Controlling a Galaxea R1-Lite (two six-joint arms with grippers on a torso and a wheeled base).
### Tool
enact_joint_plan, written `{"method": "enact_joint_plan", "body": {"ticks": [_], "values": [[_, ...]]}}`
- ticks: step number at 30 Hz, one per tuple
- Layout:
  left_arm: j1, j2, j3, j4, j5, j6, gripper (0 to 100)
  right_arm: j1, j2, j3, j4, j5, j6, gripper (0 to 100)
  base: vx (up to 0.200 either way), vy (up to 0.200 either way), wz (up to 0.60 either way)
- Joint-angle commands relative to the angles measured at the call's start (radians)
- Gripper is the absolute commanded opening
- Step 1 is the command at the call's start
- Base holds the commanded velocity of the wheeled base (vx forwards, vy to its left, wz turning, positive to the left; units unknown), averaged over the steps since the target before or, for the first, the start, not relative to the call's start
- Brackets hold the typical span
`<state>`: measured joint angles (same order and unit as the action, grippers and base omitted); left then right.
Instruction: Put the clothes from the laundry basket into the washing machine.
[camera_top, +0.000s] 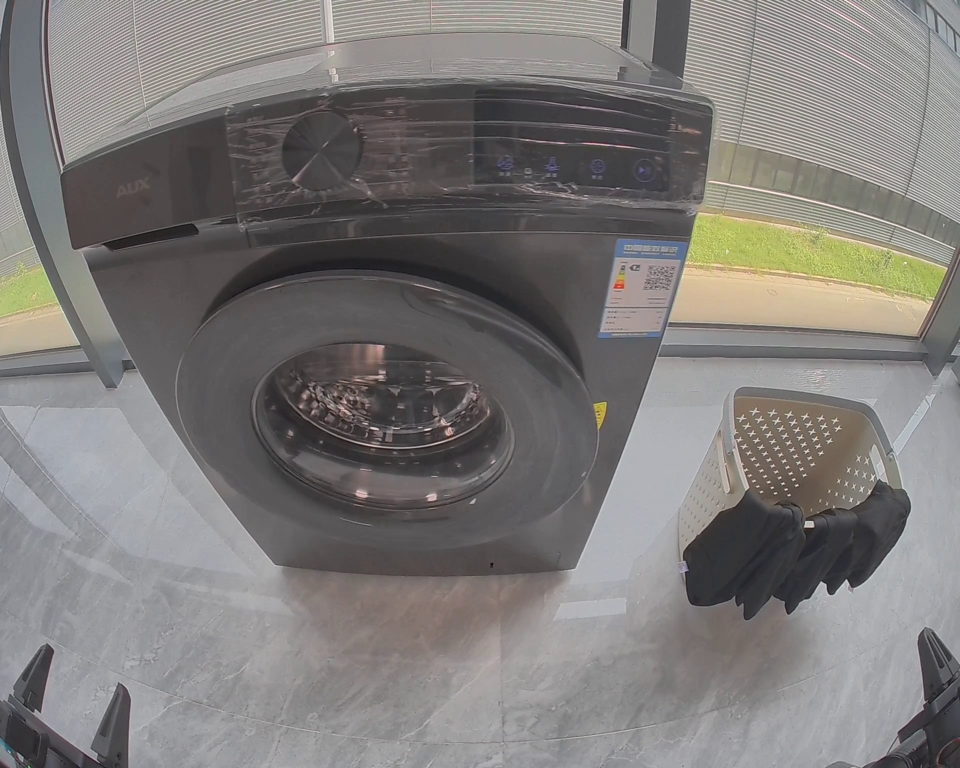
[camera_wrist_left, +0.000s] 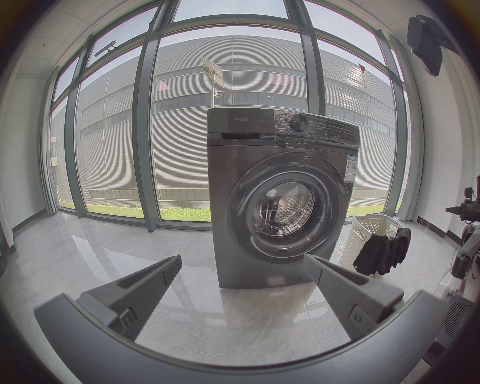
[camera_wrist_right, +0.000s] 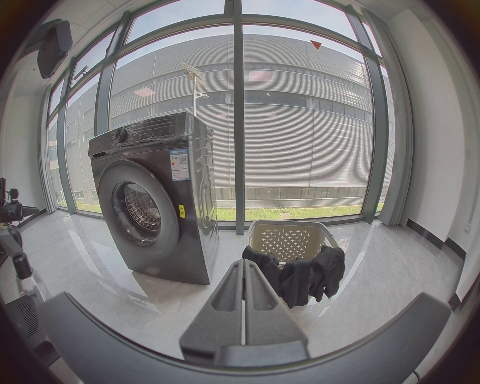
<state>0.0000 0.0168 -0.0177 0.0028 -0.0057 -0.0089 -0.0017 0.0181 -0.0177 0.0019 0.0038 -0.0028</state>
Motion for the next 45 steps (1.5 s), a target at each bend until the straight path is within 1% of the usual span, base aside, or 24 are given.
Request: {"method": "enact_joint_plan", "body": {"ticks": [1,45], "values": [[0.0,-0.017,0.016,0.0,0.0,0.0,100,0.0,-0.018,0.018,0.0,0.001,0.0,0,0.0,-0.2,0.0],[0.0,-0.017,0.016,0.0,0.0,0.0,100,0.0,-0.018,0.018,-0.002,0.001,0.0,0,0.0,-0.2,0.0]]}}
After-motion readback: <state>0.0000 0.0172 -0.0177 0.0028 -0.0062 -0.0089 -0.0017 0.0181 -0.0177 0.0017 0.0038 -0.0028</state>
